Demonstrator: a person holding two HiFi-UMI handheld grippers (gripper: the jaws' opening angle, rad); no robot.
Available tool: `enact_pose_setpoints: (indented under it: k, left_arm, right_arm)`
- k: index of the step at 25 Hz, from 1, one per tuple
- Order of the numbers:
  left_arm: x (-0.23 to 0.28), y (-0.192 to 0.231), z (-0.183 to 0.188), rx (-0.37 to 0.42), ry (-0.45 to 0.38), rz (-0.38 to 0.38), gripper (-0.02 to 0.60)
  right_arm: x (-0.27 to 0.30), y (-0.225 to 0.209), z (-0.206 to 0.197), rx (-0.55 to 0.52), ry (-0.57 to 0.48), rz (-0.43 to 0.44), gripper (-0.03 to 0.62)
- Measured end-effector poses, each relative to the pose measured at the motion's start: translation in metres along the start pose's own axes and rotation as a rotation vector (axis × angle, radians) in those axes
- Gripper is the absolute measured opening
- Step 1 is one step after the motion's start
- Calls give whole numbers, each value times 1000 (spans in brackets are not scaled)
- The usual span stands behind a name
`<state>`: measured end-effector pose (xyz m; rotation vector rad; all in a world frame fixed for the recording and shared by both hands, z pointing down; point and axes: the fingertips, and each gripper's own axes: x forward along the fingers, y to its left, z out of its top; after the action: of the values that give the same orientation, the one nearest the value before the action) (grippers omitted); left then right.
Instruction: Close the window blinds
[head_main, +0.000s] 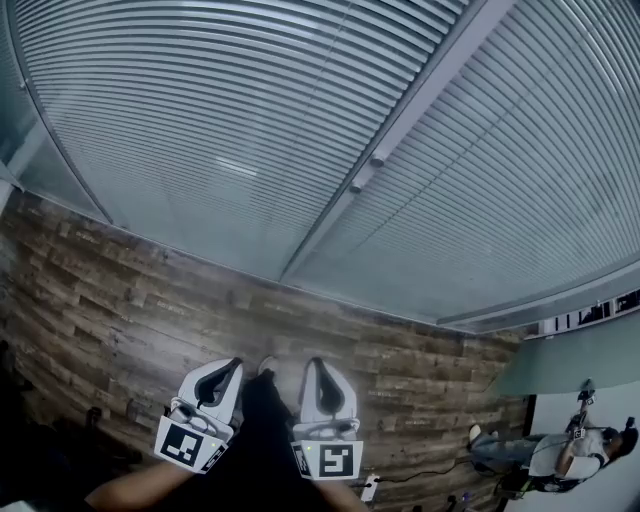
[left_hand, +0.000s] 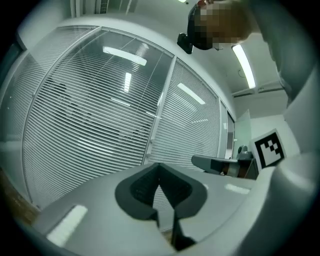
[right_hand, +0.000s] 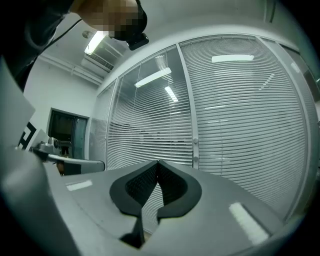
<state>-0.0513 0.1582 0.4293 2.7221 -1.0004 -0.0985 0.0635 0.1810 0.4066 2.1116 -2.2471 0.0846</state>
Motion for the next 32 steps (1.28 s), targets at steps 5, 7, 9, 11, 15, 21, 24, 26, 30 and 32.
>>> enact_pose_setpoints:
  k: [5, 7, 9, 11, 15, 21, 24, 26, 30, 32]
  left_arm:
    - [58, -7, 0, 19, 15, -19, 0]
    - [76, -12, -3, 24, 23, -20, 0]
    - [91, -16, -4, 28, 31, -9, 0]
    - [101, -20, -4, 35, 32, 3, 0]
    - [103, -18, -2, 55, 13, 46, 0]
    - [114, -8, 7, 56, 14, 90, 0]
    - [122, -4, 7, 48, 12, 80, 0]
    - [133, 1, 6, 46, 15, 70, 0]
    - [155, 13, 9, 29, 25, 35, 0]
    - [163, 17, 17, 31, -5, 14, 0]
  right_arm:
    - [31, -44, -3, 7, -19, 2, 2]
    - [39, -60, -6, 19, -23, 8, 2]
    - [46, -76, -8, 18, -21, 6, 2]
    - [52, -92, -7, 16, -28, -24, 2]
    - [60, -104, -5, 42, -69, -17, 2]
    - [90, -107, -1, 24, -52, 30, 2]
    - [105, -112, -5, 34, -20, 6, 2]
    - [117, -115, -2, 50, -26, -3, 2]
    - [131, -124, 7, 10, -31, -33, 2]
    - [134, -130, 12, -30, -36, -60, 2]
